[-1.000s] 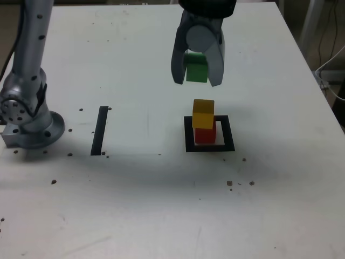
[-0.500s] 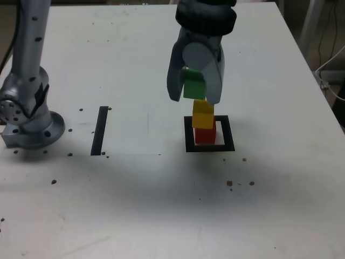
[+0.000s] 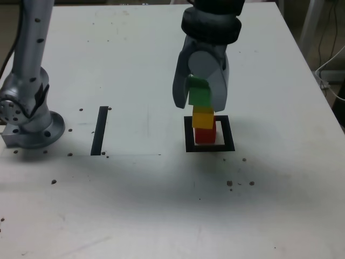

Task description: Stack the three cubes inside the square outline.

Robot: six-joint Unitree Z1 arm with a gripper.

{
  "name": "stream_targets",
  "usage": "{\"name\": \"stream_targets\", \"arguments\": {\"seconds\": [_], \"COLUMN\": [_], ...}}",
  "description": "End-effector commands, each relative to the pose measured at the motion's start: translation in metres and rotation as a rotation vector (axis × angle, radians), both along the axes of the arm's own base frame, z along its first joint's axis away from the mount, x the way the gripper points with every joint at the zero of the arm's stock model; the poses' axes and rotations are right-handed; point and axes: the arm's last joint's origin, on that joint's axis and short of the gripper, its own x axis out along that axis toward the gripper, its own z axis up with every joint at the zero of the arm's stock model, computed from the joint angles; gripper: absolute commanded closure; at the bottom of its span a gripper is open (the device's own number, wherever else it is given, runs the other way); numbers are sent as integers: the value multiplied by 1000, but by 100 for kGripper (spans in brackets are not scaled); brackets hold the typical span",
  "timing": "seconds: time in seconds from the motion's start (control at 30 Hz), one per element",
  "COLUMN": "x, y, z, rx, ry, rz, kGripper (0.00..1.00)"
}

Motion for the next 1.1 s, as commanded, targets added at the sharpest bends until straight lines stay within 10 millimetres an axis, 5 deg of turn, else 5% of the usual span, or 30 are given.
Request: {"name": "stream_targets", "arguments": {"seconds": [0.0,0.37,0.43,0.6,0.67,1.07], "x": [3,7,7,6,6,-19], "y": [-1,-1,-1,-1,-1,3], "z": [-4,-15,-16,-19,-19,15], "rx": [-2,-3,-3,-3,-2,36], "ry": [4,-4,-2,-1,-5,-108], "rz": [-1,-1,-1,-5,-5,7], "kGripper": [75,72,62,11,3,1]}}
